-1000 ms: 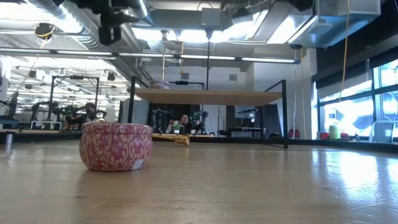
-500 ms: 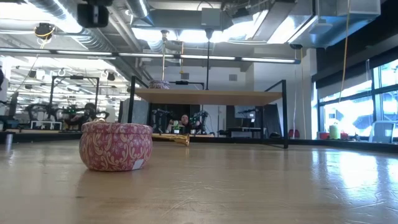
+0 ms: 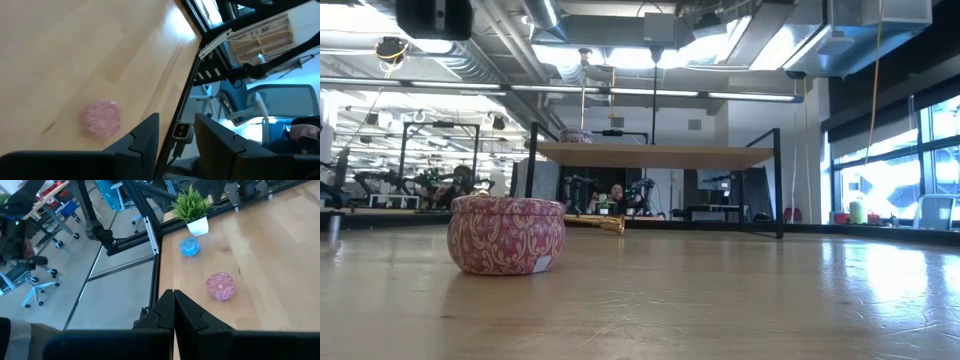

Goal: Pick & Place candle stick holders
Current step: Put the pink scented candle on the shelf

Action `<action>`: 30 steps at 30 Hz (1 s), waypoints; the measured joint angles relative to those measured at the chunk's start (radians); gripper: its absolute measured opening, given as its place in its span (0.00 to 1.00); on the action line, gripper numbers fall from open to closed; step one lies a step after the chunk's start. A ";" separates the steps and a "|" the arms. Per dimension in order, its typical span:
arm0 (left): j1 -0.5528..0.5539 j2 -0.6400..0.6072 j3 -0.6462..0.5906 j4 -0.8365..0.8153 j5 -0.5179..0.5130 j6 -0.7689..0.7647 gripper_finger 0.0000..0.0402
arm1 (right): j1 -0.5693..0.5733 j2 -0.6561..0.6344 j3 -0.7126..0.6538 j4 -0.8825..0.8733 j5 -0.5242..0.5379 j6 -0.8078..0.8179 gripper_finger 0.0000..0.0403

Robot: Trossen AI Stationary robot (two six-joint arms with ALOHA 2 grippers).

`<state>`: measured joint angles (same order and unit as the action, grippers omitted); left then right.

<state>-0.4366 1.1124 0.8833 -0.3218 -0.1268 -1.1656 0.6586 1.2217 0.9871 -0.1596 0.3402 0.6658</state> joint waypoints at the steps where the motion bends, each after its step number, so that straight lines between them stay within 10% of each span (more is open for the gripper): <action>1: -0.008 0.024 0.000 0.028 -0.002 0.000 0.30 | 0.000 0.000 0.000 0.002 0.000 0.000 0.00; 9: -0.048 0.206 0.084 0.050 0.043 0.016 0.30 | 0.028 0.000 0.000 0.011 0.017 0.007 0.00; 18: -0.087 0.445 0.488 -0.442 0.017 0.181 0.20 | 0.077 0.000 0.000 0.023 0.069 0.010 0.00; 30: -0.143 0.594 0.660 -0.753 0.334 0.211 0.19 | 0.111 0.001 0.000 0.033 0.126 0.005 0.00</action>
<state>-0.5793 1.7065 1.5436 -1.0751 0.2076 -0.9550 0.7701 1.2228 0.9871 -0.1264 0.4662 0.6706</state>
